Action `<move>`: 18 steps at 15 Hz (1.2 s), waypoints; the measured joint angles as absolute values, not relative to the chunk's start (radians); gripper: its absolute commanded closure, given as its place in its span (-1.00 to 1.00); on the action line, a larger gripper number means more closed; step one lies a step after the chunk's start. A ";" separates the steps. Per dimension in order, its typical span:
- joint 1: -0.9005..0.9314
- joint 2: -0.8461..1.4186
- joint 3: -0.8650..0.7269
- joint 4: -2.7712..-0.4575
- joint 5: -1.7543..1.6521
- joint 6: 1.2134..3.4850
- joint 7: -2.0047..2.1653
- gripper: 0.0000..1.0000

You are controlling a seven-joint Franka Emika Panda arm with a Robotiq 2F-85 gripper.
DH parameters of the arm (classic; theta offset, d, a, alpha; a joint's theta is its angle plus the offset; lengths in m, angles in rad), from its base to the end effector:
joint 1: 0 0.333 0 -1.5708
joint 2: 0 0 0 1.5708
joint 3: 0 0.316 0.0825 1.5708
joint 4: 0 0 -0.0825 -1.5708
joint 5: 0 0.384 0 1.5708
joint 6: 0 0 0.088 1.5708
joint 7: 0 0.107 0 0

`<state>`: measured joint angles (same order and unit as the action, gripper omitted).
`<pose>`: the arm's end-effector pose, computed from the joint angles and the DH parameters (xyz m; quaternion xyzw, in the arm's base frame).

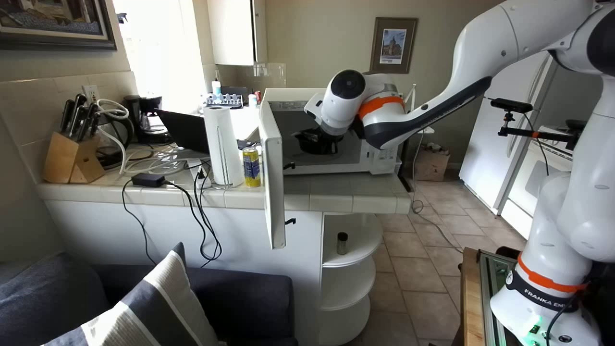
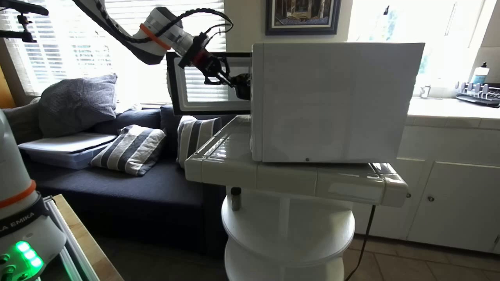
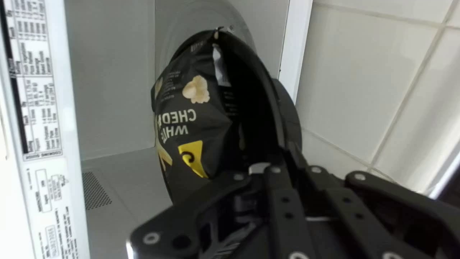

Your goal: Remove the black bowl from the microwave and put it on the microwave

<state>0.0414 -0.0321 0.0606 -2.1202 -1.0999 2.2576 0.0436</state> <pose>0.5585 0.0333 0.4555 0.8401 0.3207 0.1030 0.4252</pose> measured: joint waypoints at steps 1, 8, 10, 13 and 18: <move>0.048 -0.063 0.066 -2.142 -1.093 2.258 0.016 0.96; 0.105 -0.271 0.082 -2.256 -1.012 2.258 -0.208 0.96; 0.119 -0.325 0.082 -2.273 -0.988 2.258 -0.270 0.96; 0.135 -0.403 0.077 -2.290 -0.935 2.257 -0.366 0.96; 0.144 -0.511 0.046 -2.282 -0.871 2.236 -0.466 0.96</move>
<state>0.1440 -0.5111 0.0460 -2.2824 -0.8712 2.2361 -0.4661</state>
